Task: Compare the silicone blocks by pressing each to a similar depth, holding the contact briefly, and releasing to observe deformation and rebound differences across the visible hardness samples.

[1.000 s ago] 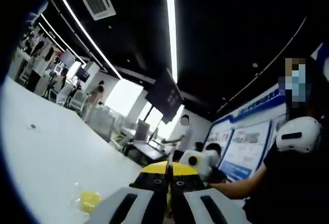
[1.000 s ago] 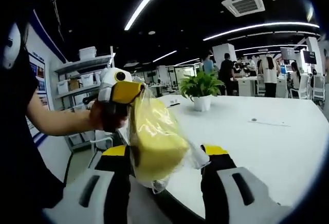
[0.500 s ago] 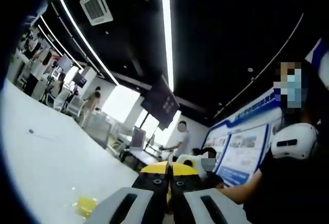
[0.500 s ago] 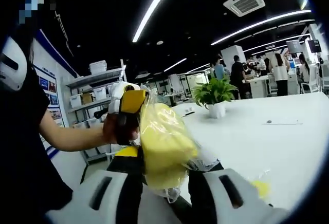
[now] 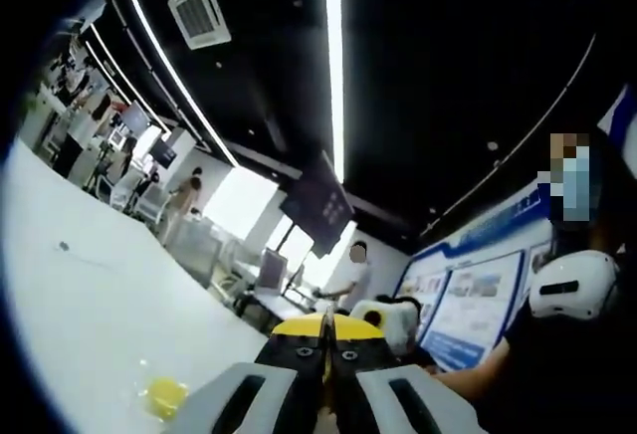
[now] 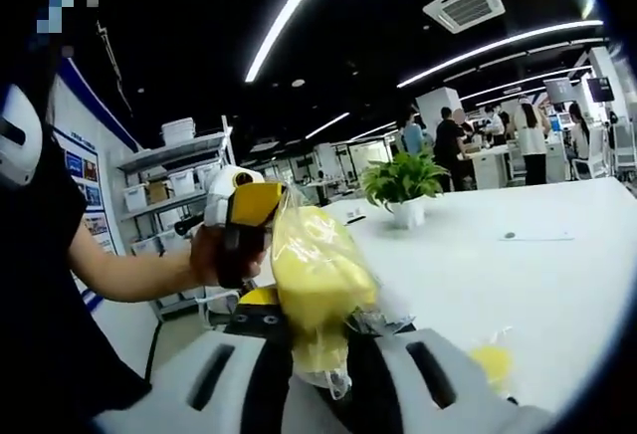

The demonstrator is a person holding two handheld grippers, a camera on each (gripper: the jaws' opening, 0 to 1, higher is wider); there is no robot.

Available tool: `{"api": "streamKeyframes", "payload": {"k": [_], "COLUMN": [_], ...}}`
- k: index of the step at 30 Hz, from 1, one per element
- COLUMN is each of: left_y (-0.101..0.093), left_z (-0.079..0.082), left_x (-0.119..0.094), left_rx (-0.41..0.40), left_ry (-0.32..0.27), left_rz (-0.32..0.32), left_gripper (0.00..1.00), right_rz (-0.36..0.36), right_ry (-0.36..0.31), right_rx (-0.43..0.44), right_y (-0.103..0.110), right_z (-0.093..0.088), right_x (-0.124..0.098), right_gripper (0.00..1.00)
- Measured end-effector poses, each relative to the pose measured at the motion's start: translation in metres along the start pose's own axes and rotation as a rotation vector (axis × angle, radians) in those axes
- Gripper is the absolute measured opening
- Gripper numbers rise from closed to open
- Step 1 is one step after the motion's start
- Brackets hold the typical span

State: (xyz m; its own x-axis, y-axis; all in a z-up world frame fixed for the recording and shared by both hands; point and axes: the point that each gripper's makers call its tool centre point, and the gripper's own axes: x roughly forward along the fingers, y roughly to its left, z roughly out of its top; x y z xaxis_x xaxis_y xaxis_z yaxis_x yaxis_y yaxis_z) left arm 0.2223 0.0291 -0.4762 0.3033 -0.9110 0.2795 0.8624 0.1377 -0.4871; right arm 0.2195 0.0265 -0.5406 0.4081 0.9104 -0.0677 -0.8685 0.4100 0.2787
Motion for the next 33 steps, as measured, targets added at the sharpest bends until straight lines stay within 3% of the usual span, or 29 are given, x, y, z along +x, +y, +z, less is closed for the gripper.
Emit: {"api": "streamKeyframes", "payload": {"k": [6,13,20,33], "left_y": [0.001,0.005,-0.001,-0.006], "left_z": [0.001,-0.001,0.000,-0.012], "left_x": [-0.001,-0.011,-0.013,-0.008], "left_rx": [0.025,0.042,0.033,0.041], "left_ry": [0.011,0.046,0.024,0.060], "left_rz": [0.029,0.068,0.083,0.120], "left_gripper": [0.00,0.00,0.00,0.00], "right_rz": [0.006,0.003,0.019,0.031], "right_ry": [0.039,0.104,0.122,0.142], "right_rx": [0.069,0.049,0.035,0.091], "right_y": [0.000,0.001,0.006,0.007], "right_z": [-0.001,-0.005,-0.003,-0.013], "right_x": [0.000,0.004,0.004,-0.008], "right_gripper": [0.09,0.06,0.05,0.05]}}
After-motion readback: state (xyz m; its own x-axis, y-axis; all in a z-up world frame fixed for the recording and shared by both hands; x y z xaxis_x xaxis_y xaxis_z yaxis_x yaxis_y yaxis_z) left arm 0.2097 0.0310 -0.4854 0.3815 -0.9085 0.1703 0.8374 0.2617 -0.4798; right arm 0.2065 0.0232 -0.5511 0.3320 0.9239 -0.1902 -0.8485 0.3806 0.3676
